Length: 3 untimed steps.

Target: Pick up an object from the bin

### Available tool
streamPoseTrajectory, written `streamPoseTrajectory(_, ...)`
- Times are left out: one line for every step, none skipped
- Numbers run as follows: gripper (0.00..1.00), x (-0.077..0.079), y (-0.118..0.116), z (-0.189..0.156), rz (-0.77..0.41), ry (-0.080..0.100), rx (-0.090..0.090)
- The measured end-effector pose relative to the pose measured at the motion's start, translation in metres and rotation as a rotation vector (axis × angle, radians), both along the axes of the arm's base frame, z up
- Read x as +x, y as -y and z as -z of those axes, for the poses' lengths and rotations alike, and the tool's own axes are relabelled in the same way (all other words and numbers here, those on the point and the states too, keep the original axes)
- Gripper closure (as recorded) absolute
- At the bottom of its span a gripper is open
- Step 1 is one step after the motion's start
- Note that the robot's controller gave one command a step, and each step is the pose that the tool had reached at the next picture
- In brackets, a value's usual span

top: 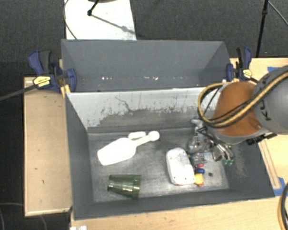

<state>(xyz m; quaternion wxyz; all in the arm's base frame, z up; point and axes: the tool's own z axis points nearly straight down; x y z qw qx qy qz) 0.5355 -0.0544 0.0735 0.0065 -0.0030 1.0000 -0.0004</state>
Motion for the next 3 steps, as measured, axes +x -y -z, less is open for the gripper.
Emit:
streamPoseTrajectory(0.00, -0.0013, -0.0003, 0.0012, 0.000, -0.004, 0.001)
streamPoseTrajectory(1.00, 0.0000, 0.0001, -0.0001, 0.000, 0.000, 0.000)
streamPoseTrajectory(0.00, -0.0008, -0.0002, 0.0009, 0.000, -0.002, 0.000)
